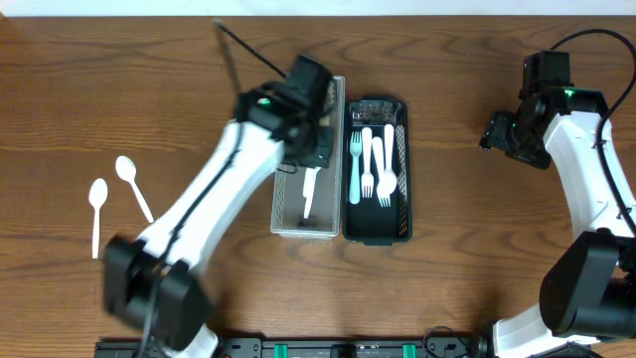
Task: Pack container
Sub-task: 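Place the second spoon into the clear tray and release, then move the left gripper back to the spoons and grasp a third spoon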
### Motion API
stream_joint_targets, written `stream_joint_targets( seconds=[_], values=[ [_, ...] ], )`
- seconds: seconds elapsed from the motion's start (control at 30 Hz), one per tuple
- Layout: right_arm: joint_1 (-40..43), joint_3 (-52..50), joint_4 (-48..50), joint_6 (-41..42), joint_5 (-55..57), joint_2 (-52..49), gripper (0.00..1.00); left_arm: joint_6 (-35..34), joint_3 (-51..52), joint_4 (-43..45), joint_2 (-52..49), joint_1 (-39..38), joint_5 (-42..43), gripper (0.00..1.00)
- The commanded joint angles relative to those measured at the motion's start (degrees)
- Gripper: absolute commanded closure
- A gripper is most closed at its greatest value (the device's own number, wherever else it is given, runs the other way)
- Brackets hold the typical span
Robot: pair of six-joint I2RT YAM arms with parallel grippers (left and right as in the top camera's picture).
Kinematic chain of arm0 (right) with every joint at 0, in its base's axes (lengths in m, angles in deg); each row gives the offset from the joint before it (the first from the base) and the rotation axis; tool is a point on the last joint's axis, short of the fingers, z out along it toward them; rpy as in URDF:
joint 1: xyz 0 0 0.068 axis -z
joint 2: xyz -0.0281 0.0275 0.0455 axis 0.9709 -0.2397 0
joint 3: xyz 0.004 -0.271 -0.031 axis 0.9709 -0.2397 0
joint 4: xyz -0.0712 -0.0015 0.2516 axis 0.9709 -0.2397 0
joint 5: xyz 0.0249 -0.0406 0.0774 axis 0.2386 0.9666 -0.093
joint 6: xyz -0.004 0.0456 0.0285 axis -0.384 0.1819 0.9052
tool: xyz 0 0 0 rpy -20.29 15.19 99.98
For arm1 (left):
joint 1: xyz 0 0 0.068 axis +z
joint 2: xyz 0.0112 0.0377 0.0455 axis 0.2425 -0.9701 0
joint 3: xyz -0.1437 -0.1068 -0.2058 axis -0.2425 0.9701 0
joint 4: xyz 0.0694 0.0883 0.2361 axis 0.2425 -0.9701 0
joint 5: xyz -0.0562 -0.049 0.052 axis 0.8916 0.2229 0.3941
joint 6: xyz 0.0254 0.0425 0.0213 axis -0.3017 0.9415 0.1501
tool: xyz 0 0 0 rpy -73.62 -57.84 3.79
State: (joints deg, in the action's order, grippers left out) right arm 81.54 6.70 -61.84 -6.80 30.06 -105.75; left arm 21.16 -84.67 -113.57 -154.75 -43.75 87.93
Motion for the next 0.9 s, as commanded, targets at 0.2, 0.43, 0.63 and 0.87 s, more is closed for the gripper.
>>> stream_joint_targets(
  seconds=[0.2, 0.43, 0.63, 0.87],
  values=[
    [0.31, -0.26, -0.48, -0.68, 0.76, -0.5, 0.27, 1.09, 0.0, -0.24, -7.93, -0.07, -0.72, 0.94],
    [0.31, -0.26, -0.48, -1.16, 0.76, -0.5, 0.26, 3.45, -0.15, -1.53, 1.11, 1.97, -7.91, 0.36],
    [0.31, -0.26, -0.61, -1.14, 0.76, -0.5, 0.27, 3.45, -0.15, -5.66, 14.64, 12.09, -13.05, 0.02],
    [0.31, -0.26, -0.42, -1.11, 0.74, -0.5, 0.25, 3.61, -0.09, -9.86, 22.51, 34.93, -13.33, 0.02]
  ],
)
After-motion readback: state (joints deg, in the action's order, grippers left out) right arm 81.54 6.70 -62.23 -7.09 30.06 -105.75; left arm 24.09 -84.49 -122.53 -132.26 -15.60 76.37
